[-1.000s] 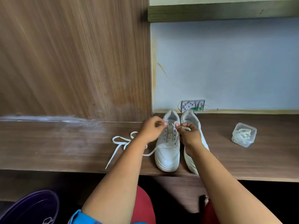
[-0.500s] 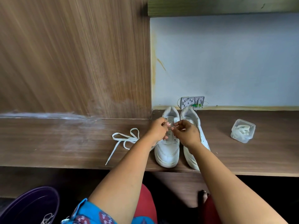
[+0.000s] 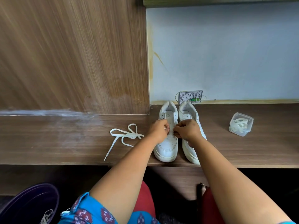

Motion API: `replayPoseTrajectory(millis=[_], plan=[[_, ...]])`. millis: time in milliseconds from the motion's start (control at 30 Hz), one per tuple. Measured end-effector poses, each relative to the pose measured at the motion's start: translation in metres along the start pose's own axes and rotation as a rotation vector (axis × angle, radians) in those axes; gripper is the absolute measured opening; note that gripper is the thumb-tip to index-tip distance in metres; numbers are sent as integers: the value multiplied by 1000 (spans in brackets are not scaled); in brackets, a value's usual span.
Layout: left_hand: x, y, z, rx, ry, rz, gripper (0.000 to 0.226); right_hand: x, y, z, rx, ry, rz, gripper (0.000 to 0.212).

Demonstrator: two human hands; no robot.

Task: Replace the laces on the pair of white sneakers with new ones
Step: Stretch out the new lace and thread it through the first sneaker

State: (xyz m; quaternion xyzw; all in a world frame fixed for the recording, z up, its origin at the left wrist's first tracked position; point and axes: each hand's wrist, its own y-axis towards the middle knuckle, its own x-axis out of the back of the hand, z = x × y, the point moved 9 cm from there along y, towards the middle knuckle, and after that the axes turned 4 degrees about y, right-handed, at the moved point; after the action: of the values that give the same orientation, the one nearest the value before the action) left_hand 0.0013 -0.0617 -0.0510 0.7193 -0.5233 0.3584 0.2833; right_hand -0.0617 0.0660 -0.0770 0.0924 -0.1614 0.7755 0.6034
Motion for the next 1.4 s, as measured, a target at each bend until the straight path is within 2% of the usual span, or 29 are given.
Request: replayPoseTrajectory(millis=[200,300,367,533,667,800,967,1033,1067,1200,1300,1400], plan=[[0,5,-10,-109,232,-75,16,-2,1,-2,-10,12,14,3],[-5,9,-3,-136,319,-52,13,-1,1,-1,-6,10,20,3],[-12,11,7,-91,243,-26,13,-1,1,-1,-5,7,20,4],[-25,11,27,120,-152,24,12,1,1,-2,-14,23,28,6],[-30,12,32,214,-286,8,4,1,0,-2,-44,68,45,6],[-40,17,42,264,-435,26,16,1,-1,-2,-52,94,51,4],[-30,12,43,246,-227,-59,28,2,2,-4,-35,68,39,7],[-22,7,36,212,-185,-56,18,1,2,-6,-39,51,38,8],[-18,6,33,177,-143,-56,8,1,2,-6,-40,41,38,8],[-4,0,11,2,184,-119,13,1,1,3,49,-110,5,11],[6,-9,-9,-129,354,-183,17,1,-7,15,112,-372,-13,11],[4,-16,-30,-282,453,-232,21,0,-9,18,135,-454,-31,16]])
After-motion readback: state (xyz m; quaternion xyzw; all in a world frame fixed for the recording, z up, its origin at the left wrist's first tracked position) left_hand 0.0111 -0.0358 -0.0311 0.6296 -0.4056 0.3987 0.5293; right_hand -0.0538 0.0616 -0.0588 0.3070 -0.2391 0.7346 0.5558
